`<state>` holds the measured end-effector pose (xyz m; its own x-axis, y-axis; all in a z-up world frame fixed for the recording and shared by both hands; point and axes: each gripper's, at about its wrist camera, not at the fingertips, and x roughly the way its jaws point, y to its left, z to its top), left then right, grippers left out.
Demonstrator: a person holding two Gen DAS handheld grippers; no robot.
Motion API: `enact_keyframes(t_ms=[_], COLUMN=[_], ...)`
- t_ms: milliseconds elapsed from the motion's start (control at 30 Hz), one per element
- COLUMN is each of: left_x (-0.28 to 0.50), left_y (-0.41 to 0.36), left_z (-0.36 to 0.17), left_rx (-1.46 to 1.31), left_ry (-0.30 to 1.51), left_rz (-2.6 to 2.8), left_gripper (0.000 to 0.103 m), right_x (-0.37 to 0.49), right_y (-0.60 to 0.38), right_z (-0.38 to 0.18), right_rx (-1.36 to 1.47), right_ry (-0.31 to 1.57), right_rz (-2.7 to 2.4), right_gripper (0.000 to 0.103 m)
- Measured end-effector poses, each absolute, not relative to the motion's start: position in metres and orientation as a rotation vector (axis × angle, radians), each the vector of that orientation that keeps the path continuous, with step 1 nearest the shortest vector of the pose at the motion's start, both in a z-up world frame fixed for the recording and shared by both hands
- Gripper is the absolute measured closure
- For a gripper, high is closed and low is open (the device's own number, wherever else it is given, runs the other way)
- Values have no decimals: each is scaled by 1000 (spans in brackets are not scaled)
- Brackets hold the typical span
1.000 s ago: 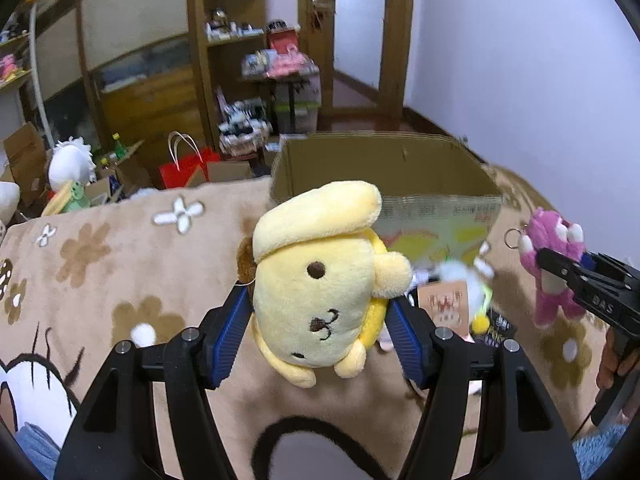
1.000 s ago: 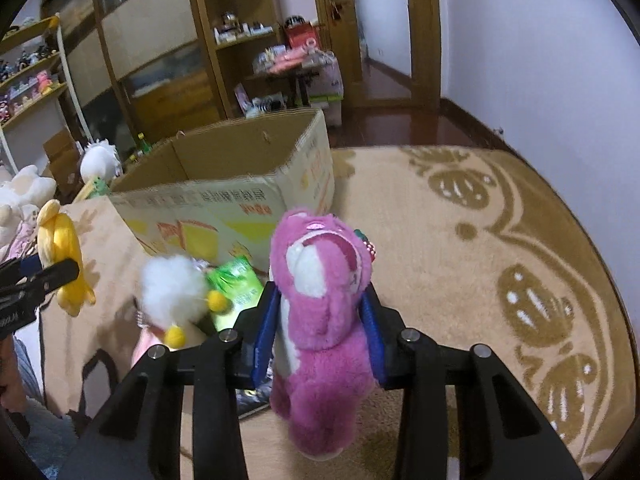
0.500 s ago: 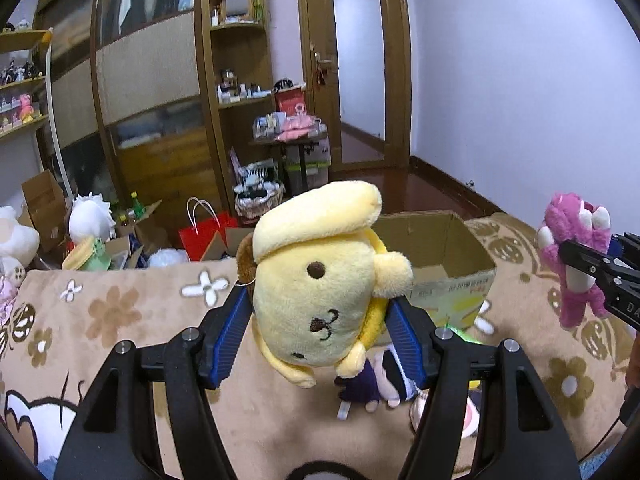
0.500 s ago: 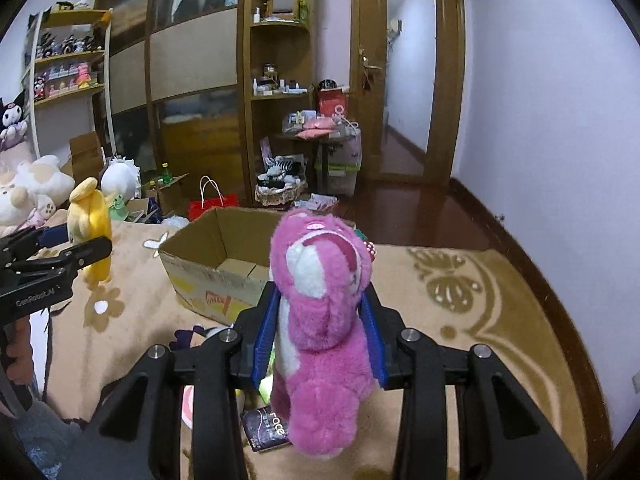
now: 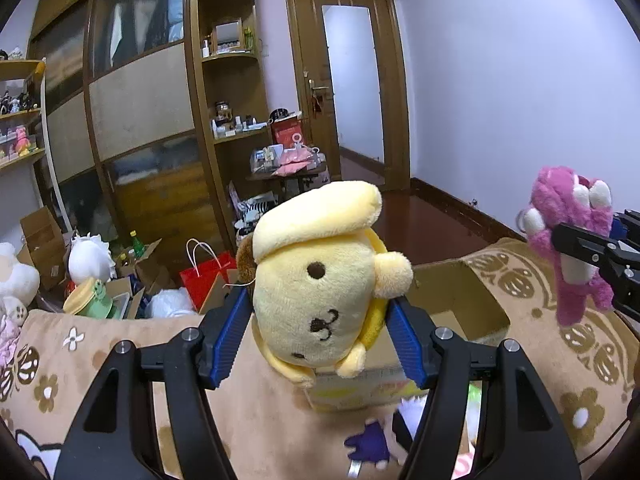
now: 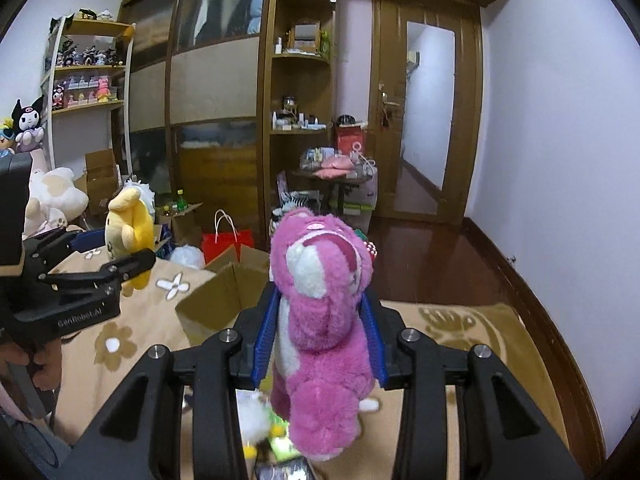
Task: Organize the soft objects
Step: 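Carry both plushes over the cardboard box and open both tools to drop them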
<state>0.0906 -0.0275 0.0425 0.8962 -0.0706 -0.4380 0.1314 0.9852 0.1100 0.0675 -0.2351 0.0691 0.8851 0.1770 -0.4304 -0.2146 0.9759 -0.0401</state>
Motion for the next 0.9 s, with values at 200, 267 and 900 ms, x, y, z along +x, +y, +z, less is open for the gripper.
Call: enact_keyframes(t_ms=[200,267,900], left_x=[111,120,178], left_y=[-36,-38,-42], left_z=[35,28,-33], left_rx=[156,153,97], left_ry=[444,460,642], left_rz=[-118,-127,-175], left_gripper=[37,37,35], right_x=[95,102,153], right_y=[-233,-233,-236], right_z=[61,56,-15], right_rx=[-58,-46,17], right_ry=[433,441,554], right_rz=[210,211,251], right_gripper=[61,61,59])
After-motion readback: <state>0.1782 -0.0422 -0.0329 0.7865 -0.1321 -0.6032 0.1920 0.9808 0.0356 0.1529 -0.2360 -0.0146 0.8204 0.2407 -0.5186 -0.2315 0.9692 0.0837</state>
